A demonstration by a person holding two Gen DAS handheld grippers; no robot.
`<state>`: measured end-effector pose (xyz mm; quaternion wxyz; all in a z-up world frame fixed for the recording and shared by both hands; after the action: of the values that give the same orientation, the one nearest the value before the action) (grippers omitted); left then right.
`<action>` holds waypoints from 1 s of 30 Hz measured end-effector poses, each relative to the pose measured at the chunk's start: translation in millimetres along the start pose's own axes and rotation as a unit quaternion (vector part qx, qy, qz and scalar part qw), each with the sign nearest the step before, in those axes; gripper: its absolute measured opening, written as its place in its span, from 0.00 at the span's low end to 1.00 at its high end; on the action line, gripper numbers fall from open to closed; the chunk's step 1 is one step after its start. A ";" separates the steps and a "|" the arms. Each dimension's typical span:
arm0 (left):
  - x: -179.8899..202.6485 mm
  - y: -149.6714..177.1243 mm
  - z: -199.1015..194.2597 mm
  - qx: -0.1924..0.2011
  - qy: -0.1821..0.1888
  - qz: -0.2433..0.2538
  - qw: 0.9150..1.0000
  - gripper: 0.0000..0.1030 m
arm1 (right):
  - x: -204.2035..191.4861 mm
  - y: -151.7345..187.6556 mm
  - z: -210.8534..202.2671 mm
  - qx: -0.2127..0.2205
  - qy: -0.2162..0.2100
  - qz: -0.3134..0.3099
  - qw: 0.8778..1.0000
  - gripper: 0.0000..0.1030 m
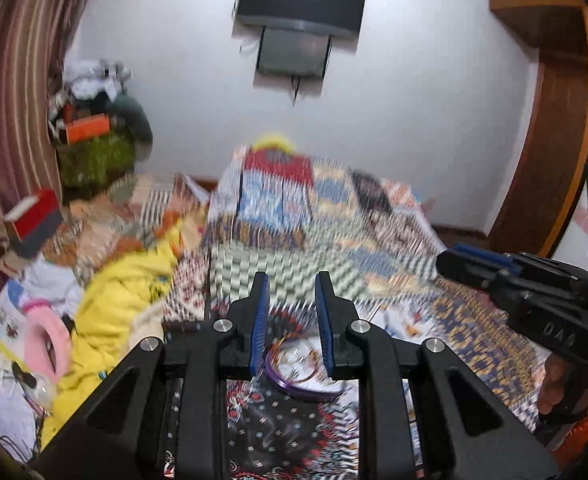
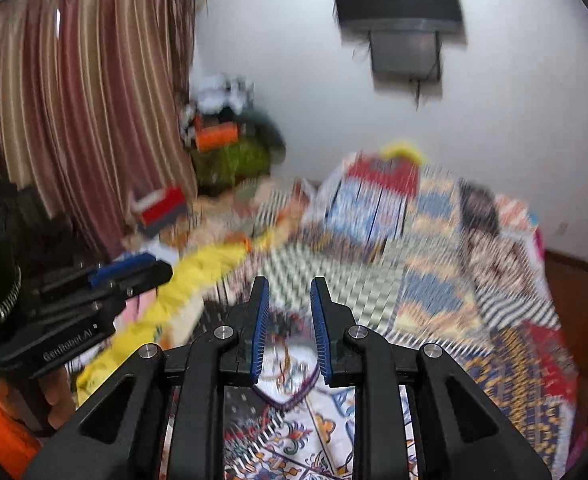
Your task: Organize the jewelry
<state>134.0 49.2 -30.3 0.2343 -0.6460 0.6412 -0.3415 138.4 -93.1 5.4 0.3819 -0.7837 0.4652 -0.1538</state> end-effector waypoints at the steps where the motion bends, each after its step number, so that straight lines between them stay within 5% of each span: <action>1: 3.8 -0.7 -11.2 0.014 -0.001 0.003 1.000 0.20 | -3.0 -0.2 -12.2 0.017 0.004 0.002 1.000 0.20; 7: 28.0 4.9 -83.1 0.101 -0.005 0.017 0.995 0.21 | -33.7 11.7 -86.9 0.126 0.046 -0.004 0.991 0.46; 11: 41.3 14.4 -120.7 0.145 -0.017 0.026 0.989 0.37 | -51.0 19.8 -112.9 0.171 0.088 -0.009 0.981 0.72; 16: 49.0 29.6 -152.0 0.185 -0.045 0.029 0.981 0.64 | -58.9 24.7 -123.3 0.188 0.108 -0.001 0.976 0.85; 19: 49.7 36.9 -159.4 0.190 -0.054 0.029 0.980 0.72 | -55.7 24.4 -122.6 0.188 0.115 0.011 0.975 1.00; 23: 44.2 42.1 -162.0 0.194 -0.061 0.018 0.979 0.87 | -53.4 26.7 -122.8 0.186 0.118 0.021 0.975 1.00; 30: 40.7 43.7 -163.1 0.194 -0.066 0.003 0.979 0.93 | -55.7 34.6 -126.9 0.183 0.119 0.018 0.976 1.00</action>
<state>-18.4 28.1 50.2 0.3978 -0.6072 0.5483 -0.4153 12.6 -113.3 69.9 0.4635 -0.6679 0.4850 -0.3221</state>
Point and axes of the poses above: each gripper's, at about its wrist camera, not at the fingertips, and z roughly the way its jaws point, x to its right, y to its underside, the point moved 2 cm from there along z, roughly the way its jaws point, and after that the axes turned 14 degrees about -x, right-handed, at the moved point
